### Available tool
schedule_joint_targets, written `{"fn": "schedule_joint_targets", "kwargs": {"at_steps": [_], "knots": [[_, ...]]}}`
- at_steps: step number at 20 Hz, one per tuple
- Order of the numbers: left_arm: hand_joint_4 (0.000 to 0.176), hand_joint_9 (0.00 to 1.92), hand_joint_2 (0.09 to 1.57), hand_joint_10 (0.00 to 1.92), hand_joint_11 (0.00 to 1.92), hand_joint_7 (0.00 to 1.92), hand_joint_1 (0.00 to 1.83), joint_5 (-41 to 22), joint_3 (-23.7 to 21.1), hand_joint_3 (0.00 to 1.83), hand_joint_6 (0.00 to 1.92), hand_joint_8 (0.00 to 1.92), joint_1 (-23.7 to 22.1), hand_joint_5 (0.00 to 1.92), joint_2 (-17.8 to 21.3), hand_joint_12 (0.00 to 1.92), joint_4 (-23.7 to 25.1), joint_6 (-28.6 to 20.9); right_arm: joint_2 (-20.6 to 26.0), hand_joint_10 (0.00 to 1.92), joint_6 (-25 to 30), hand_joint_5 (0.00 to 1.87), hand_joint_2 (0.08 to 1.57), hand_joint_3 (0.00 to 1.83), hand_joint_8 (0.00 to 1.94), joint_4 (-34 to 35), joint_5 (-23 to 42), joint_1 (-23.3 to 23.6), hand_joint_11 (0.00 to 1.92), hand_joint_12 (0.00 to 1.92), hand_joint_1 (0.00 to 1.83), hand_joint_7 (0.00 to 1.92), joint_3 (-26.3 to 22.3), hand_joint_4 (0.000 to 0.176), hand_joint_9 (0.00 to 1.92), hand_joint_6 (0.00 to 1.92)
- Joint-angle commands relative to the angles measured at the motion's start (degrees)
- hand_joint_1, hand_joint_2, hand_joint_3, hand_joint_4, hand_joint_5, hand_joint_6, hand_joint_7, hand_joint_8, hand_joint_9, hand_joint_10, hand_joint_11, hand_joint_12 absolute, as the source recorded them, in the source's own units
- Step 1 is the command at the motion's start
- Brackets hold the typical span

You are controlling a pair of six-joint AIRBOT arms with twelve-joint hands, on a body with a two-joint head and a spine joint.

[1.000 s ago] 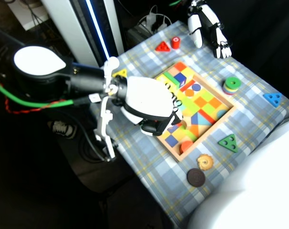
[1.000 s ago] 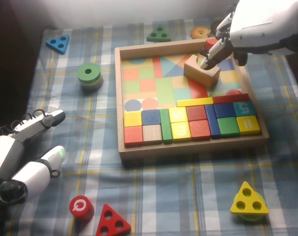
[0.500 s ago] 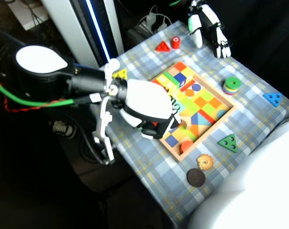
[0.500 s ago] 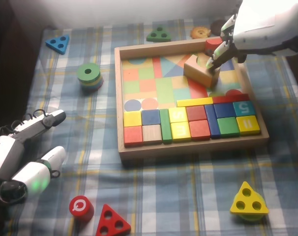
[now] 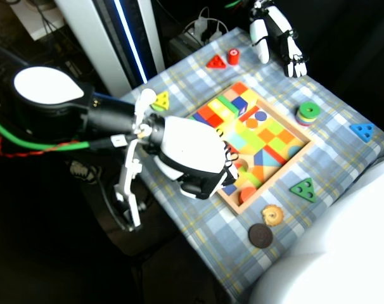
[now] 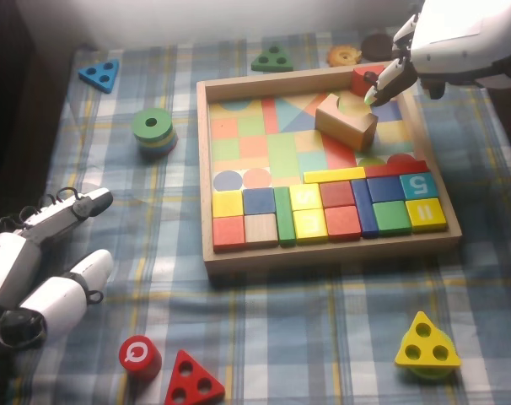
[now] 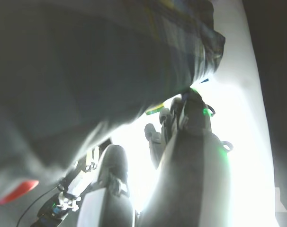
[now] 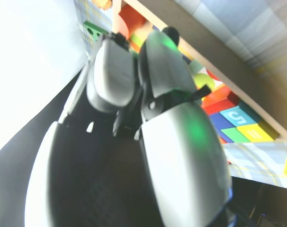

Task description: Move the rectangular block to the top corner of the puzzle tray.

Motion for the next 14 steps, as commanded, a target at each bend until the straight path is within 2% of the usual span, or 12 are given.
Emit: {"fn": "schedule_joint_targets", "kwargs": {"at_steps": [1,2,3,6,7,8,9,10,11,12,14], "knots": [[0.089,0.15,1.39,0.00,0.00,0.30,0.72,-6.3,-0.2,0.00,0.00,0.00,-0.2,0.46,0.3,0.26,2.2,-0.2,-0.1,1.92,-0.2,0.60,1.15,0.00,1.94,2.2,-1.0,0.3,1.50,1.92,1.69,1.25,0.0,0.000,1.48,0.00],[0.093,0.15,1.39,0.00,0.00,0.30,0.71,-6.3,-0.2,0.00,0.00,0.00,-0.2,0.46,0.3,0.26,2.2,-0.2,-0.1,1.92,-0.2,0.59,1.14,0.00,1.94,2.7,-0.9,0.3,1.48,1.92,1.70,1.12,-0.2,0.000,1.46,0.00],[0.079,0.15,1.39,0.00,0.00,0.30,0.72,-6.3,-0.2,0.00,0.00,0.00,-0.2,0.46,0.3,0.24,2.2,-0.2,-0.1,1.92,-0.2,0.61,1.13,0.00,1.94,3.0,-0.7,0.3,1.49,1.92,1.73,1.19,-0.4,0.000,1.48,0.00],[0.081,0.15,1.40,0.00,0.00,0.30,0.71,-6.5,-0.3,0.00,0.00,0.00,-0.2,0.44,0.3,0.25,2.4,-0.2,0.4,1.92,-0.2,0.60,1.14,0.00,1.94,3.0,-0.7,0.3,1.47,1.92,1.69,1.21,-1.8,0.000,1.44,0.00],[0.080,0.16,1.40,0.00,0.00,0.30,0.71,-6.5,-0.3,0.00,0.00,0.00,-0.2,0.44,0.3,0.25,2.4,-0.2,0.7,1.92,-0.2,0.59,1.15,0.01,1.94,3.0,-0.7,0.3,1.44,1.92,1.66,1.21,-2.3,0.041,1.40,0.00],[0.078,0.15,1.40,0.00,0.00,0.29,0.69,-6.6,-0.3,0.00,0.00,0.00,-0.1,0.44,0.3,0.22,2.4,-0.2,0.8,1.92,-0.2,0.59,1.16,0.01,1.94,3.2,-0.7,0.3,1.43,1.92,1.67,1.20,-2.7,0.050,1.39,0.00],[0.079,0.13,1.40,0.00,0.00,0.28,0.70,-6.6,-0.3,0.00,0.00,0.00,-0.1,0.43,0.3,0.17,2.4,-0.2,0.8,1.92,-0.2,0.59,1.16,0.01,1.94,3.6,-0.3,0.3,1.43,1.92,1.68,1.18,-2.7,0.041,1.39,0.00],[0.085,0.14,1.41,0.00,0.00,0.28,0.67,-6.6,-0.3,0.00,0.00,0.00,-0.1,0.43,0.3,0.17,2.4,-0.2,0.8,1.92,-0.2,0.59,1.16,0.01,1.94,3.7,-0.2,0.3,1.43,1.92,1.68,1.17,-2.7,0.019,1.39,0.00],[0.092,0.15,1.40,0.01,0.00,0.29,0.69,-6.5,-0.3,0.00,0.00,0.00,-0.1,0.44,0.3,0.23,2.4,-0.2,0.8,1.92,-0.2,0.59,1.16,0.01,1.94,3.7,-0.1,0.3,1.43,1.92,1.68,1.18,-2.7,0.008,1.40,0.00],[0.083,0.15,1.39,0.01,0.00,0.29,0.71,-6.5,-0.2,0.00,0.00,0.00,-0.1,0.45,0.3,0.25,2.3,-0.2,0.8,1.92,-0.2,0.58,1.17,0.01,1.94,3.7,-0.1,0.3,1.43,1.92,1.67,1.18,-2.7,0.000,1.39,0.00],[0.095,0.15,1.39,0.00,0.00,0.29,0.69,-6.4,-0.2,0.00,0.00,0.00,-0.1,0.44,0.3,0.26,2.3,-0.2,0.5,1.92,-0.2,0.58,1.17,0.00,1.94,3.0,-0.1,0.2,1.43,1.92,1.65,1.18,-2.7,0.000,1.39,0.00]]}}
